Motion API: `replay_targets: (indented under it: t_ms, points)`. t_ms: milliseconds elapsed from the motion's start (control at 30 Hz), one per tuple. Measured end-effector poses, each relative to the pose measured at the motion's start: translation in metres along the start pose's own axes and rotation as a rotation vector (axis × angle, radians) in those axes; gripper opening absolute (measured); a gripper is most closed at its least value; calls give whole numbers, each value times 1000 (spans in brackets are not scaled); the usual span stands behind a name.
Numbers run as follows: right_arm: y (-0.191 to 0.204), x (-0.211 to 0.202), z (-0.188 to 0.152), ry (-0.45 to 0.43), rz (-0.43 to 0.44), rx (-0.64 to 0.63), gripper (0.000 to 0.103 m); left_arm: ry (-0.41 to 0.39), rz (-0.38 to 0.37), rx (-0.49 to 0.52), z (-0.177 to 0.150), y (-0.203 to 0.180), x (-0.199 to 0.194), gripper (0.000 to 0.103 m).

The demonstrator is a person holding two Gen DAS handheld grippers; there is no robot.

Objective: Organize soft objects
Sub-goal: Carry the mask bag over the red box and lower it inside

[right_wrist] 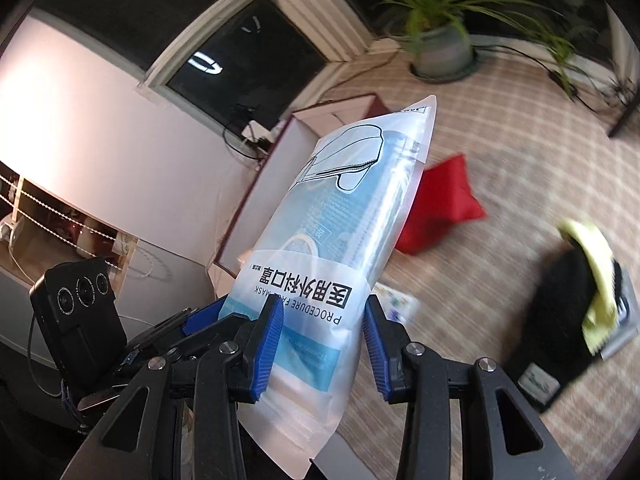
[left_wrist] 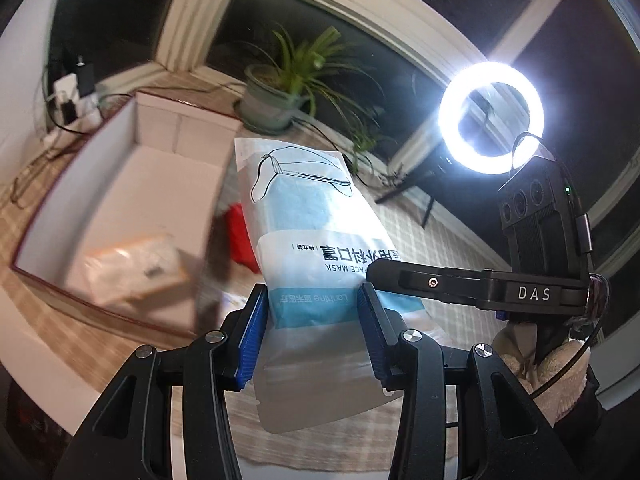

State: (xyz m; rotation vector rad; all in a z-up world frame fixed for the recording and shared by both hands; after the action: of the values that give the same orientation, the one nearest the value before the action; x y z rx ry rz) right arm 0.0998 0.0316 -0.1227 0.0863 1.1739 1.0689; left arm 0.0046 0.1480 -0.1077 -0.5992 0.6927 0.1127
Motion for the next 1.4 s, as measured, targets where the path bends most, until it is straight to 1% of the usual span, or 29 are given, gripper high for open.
replay_targets:
  t_ms: [233, 333, 533, 733, 967, 1200, 1333, 1400]
  points:
    - [36, 41, 23, 30, 27, -46, 37, -40, 52, -32, 23, 44, -12, 42]
    - [45, 62, 30, 57, 39, -47, 37, -41, 68, -56, 28, 62, -12, 42]
    - [58, 98, 45, 96, 29, -70, 37, -33, 89, -102, 34, 92, -8, 42]
    - [60, 125, 57, 132, 26, -75, 37, -26, 107, -127, 41, 112, -2, 42]
    - [51, 151, 70, 159, 8, -71, 37, -2, 125, -151, 49, 130, 18, 42]
    - [42, 168, 80, 177, -4, -68, 37, 17, 136, -171, 52, 139, 31, 43]
    - [39, 170, 82, 165, -18, -74, 45, 14, 145, -172, 53, 139, 32, 43]
    - [38, 170, 82, 155, -39, -82, 46, 4, 154, -174, 55, 140, 30, 44]
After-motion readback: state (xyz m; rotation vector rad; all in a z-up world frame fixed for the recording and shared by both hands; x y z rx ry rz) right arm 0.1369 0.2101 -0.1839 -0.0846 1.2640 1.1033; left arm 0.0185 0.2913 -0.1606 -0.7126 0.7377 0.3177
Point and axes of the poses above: each gripper's, at about its wrist camera, not at the fingertips, and x roughly the way its jaws point, y to its left, z to its top, the point moved 3 cm from there along x, roughly the way its jaws point, and after that the axes turned 4 degrees about -y, right-handed, at the moved point
